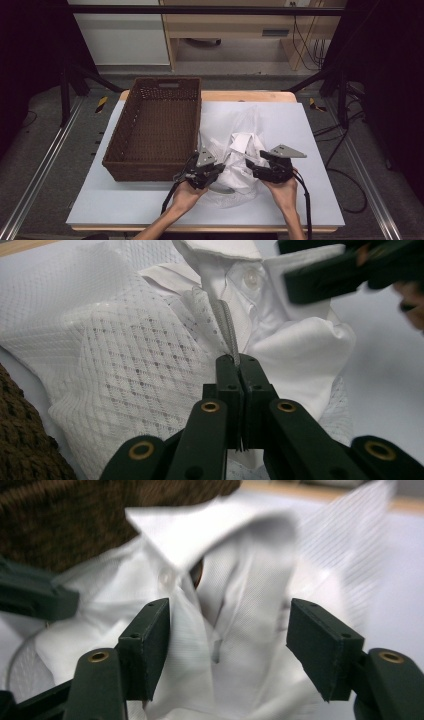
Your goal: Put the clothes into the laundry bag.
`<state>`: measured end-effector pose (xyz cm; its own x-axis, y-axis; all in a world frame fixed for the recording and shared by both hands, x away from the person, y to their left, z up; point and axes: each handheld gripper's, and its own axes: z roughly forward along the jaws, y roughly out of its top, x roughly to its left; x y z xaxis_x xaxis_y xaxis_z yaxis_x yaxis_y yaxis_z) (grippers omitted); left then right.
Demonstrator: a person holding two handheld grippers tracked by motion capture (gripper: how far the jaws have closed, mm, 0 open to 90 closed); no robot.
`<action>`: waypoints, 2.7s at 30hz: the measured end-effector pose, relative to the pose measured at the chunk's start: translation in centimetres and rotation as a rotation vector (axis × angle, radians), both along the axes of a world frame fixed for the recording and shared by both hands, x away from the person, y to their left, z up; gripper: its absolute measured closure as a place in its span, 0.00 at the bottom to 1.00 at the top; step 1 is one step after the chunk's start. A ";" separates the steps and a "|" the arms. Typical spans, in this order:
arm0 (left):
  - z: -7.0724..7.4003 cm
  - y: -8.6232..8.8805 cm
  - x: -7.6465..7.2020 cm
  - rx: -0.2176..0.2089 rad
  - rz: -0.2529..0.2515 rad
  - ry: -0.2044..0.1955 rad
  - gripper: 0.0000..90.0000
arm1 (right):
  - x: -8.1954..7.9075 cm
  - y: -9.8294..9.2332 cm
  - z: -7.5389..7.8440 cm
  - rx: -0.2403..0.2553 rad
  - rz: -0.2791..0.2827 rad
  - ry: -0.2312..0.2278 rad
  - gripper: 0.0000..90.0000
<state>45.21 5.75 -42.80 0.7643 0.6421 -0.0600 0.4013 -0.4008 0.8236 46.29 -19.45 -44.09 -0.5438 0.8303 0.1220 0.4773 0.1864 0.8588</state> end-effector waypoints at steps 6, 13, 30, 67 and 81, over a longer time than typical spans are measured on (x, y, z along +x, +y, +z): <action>0.0 0.1 0.1 0.007 0.005 0.002 0.98 | 1.4 1.0 -1.2 -0.006 0.016 0.008 0.80; 0.4 0.5 0.4 -0.014 0.019 0.016 0.98 | -1.4 0.1 0.7 -0.015 0.067 -0.107 0.88; 4.4 0.3 1.0 -0.064 0.042 -0.059 0.98 | -3.6 3.5 -1.1 -0.092 0.344 -0.007 0.89; -0.2 0.9 -0.8 0.054 -0.002 -0.019 0.97 | 2.9 -2.4 -2.0 0.028 -0.102 0.057 0.44; 0.1 1.5 -0.5 0.015 0.045 -0.016 0.98 | -1.1 0.3 0.7 0.109 0.195 -0.038 0.98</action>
